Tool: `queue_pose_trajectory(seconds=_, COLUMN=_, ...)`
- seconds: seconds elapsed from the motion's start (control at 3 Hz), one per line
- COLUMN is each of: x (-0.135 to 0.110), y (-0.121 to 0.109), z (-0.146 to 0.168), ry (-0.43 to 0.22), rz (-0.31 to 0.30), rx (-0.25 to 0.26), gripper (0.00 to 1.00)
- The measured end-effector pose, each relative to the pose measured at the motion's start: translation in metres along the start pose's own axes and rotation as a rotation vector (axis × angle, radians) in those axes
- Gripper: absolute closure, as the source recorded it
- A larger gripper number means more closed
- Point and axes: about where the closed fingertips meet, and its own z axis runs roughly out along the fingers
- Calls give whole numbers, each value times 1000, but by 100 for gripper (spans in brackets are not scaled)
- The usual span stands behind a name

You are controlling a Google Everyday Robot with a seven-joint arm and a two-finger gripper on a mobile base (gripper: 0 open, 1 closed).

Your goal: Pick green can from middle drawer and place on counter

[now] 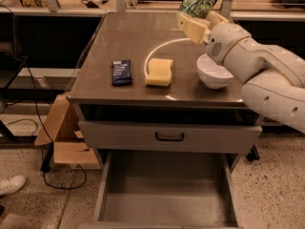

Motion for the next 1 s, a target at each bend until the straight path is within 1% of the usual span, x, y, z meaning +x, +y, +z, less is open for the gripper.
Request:
queue_pose_trajectory(seconds=0.33, x=15, y=15, z=-1, ry=52, rz=-6, rx=-68, gripper=100)
queue_pose_trajectory(seconds=0.67, x=21, y=23, z=-7, ry=81, rz=2, rx=-107, gripper=100)
queue_pose_trajectory(seconds=1.0, x=22, y=25, z=-7, ry=86, rz=2, rx=-113, gripper=100)
